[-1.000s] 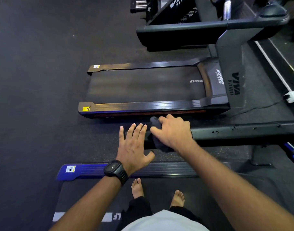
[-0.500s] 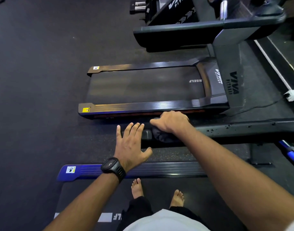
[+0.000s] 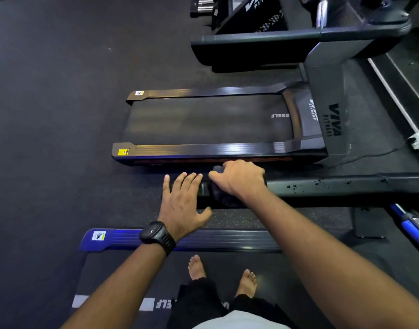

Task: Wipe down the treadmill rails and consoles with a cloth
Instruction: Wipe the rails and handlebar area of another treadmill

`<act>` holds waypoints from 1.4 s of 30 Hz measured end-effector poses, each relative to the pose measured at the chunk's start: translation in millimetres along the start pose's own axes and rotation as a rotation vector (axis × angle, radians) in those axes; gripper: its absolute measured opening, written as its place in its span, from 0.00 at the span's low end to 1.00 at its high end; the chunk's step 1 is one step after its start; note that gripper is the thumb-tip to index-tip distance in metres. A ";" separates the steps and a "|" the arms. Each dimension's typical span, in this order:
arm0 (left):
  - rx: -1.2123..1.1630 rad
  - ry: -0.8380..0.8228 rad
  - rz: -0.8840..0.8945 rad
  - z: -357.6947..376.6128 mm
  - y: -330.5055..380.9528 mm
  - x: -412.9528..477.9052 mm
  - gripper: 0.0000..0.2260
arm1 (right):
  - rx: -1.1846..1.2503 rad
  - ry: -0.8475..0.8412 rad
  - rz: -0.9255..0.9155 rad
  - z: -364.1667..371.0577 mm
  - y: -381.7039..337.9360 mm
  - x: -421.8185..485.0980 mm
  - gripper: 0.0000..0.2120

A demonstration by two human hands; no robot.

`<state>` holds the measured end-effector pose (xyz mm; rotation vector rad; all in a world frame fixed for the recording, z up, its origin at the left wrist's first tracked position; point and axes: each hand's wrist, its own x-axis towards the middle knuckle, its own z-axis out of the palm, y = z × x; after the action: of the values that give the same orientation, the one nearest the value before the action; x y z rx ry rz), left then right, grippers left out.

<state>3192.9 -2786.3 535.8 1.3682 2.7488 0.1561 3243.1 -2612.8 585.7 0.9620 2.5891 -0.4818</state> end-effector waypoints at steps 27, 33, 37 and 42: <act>-0.018 0.045 0.036 6.3 5.7 2.1 0.39 | -0.135 0.290 -0.146 25.1 12.7 -37.9 0.28; -0.013 0.015 0.011 5.3 16.9 3.3 0.39 | -0.004 -0.140 0.065 -10.2 11.7 16.7 0.29; -0.003 0.013 -0.003 4.2 20.1 2.8 0.39 | -0.128 0.182 -0.101 12.7 27.1 -29.5 0.26; 0.012 0.002 -0.013 4.2 27.3 3.7 0.40 | -0.036 -0.080 -0.034 -4.9 25.3 2.5 0.28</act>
<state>3212.8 -2766.8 534.8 1.3538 2.7643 0.1411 3257.4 -2591.2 584.1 0.8708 2.5374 -0.4716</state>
